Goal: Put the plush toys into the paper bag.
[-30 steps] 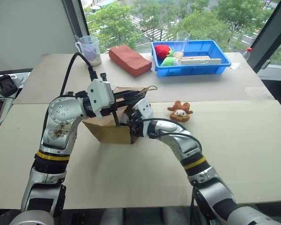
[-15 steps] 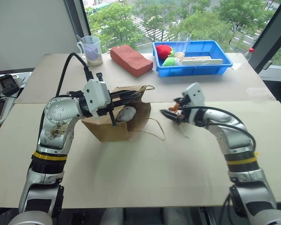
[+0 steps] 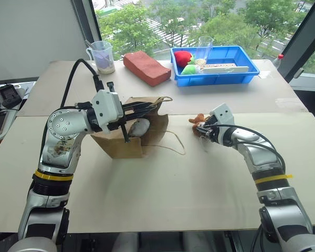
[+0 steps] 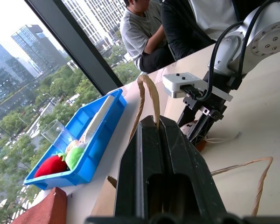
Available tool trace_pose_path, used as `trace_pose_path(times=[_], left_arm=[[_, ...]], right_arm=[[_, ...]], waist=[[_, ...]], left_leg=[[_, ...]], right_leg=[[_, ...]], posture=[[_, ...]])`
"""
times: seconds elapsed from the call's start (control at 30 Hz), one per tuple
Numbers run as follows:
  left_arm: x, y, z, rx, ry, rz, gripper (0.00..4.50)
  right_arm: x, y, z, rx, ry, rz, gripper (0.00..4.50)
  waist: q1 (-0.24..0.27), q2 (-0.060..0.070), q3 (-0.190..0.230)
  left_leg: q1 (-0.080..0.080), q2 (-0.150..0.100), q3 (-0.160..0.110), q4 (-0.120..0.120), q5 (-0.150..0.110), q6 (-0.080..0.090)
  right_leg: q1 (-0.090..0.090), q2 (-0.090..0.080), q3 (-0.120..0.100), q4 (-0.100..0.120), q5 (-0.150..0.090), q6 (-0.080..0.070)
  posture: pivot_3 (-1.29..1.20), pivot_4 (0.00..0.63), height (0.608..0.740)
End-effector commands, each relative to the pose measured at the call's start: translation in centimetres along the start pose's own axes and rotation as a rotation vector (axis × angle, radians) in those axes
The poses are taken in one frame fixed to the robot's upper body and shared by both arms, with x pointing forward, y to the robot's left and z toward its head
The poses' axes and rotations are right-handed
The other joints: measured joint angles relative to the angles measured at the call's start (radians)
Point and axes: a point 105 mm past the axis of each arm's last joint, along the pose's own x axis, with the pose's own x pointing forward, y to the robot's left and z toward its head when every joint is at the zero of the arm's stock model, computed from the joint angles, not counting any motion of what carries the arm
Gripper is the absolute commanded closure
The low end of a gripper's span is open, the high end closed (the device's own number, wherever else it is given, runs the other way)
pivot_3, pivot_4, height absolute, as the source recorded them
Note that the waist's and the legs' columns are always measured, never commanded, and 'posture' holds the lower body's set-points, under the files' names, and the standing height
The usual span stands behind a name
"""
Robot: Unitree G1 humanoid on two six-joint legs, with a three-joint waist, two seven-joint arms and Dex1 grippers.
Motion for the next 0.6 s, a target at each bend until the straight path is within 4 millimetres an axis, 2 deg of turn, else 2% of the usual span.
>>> trace_pose_path(times=[0.03, 0.1, 0.2, 0.33, 0.47, 0.53, 0.6], left_arm=[[-0.1, 0.5, 1.1, 0.034, -0.025, 0.015, 4.5], [-0.1, 0.5, 1.0, 0.034, -0.024, 0.016, 4.5], [0.1, 0.6, 1.0, 0.035, -0.028, 0.015, 4.5], [0.3, 0.7, 1.0, 0.037, -0.031, 0.01, 4.5], [0.4, 0.6, 1.1, 0.039, -0.038, 0.005, 4.5], [0.6, 0.5, 1.2, 0.037, -0.044, 0.001, 4.5], [0.7, 0.3, 1.3, 0.034, -0.053, -0.006, 4.5]], right_arm=[[-0.6, 0.3, 0.9, -0.064, -0.054, 0.045, 3.88], [-1.0, 2.3, 3.2, -0.059, -0.167, 0.166, 4.37], [-2.2, 6.2, 6.6, -0.035, -0.266, 0.371, 4.41], [-3.2, 9.6, 8.3, -0.016, -0.281, 0.534, 4.41], [-3.3, 12.2, 9.4, 0.0, -0.283, 0.64, 4.41], [-2.9, 13.5, 9.5, -0.008, -0.278, 0.677, 4.41], [-1.4, 14.6, 10.2, 0.003, -0.301, 0.677, 4.41]], waist=[[0.0, 0.0, 0.0], [0.0, 0.0, 0.0], [-0.009, 0.0, 0.0], [-0.008, 0.0, 0.0], [-0.005, 0.0, 0.0], [-0.003, 0.0, 0.0], [-0.005, 0.0, 0.0]], left_leg=[[0.0, 0.0, 0.0, 0.0, 0.0, 0.0], [-0.001, 0.0, 0.0, 0.0, 0.0, 0.0], [-0.002, 0.0, 0.0, 0.0, 0.0, 0.0], [-0.002, 0.0, -0.001, 0.0, 0.0, 0.0], [-0.002, 0.0, -0.002, 0.0, 0.0, 0.0], [-0.002, 0.0, -0.002, 0.0, 0.0, 0.0], [-0.002, 0.0, -0.002, 0.0, 0.0, 0.0]], right_leg=[[0.0, 0.0, 0.0, 0.0, 0.0, 0.0], [-0.001, 0.0, 0.0, 0.0, 0.0, 0.0], [-0.001, 0.0, 0.0, 0.001, 0.0, 0.0], [-0.002, 0.0, -0.001, 0.002, 0.0, 0.0], [-0.001, 0.0, -0.001, 0.002, 0.0, 0.0], [-0.001, 0.0, -0.001, 0.002, 0.0, 0.0], [-0.001, 0.0, -0.001, 0.002, 0.0, 0.0]], posture=[[0.0, 0.15, 0.74], [0.0, 0.15, 0.74], [0.0, 0.15, 0.74], [0.0, 0.15, 0.74], [0.0, 0.15, 0.74], [0.0, 0.15, 0.74], [0.0, 0.15, 0.74]])
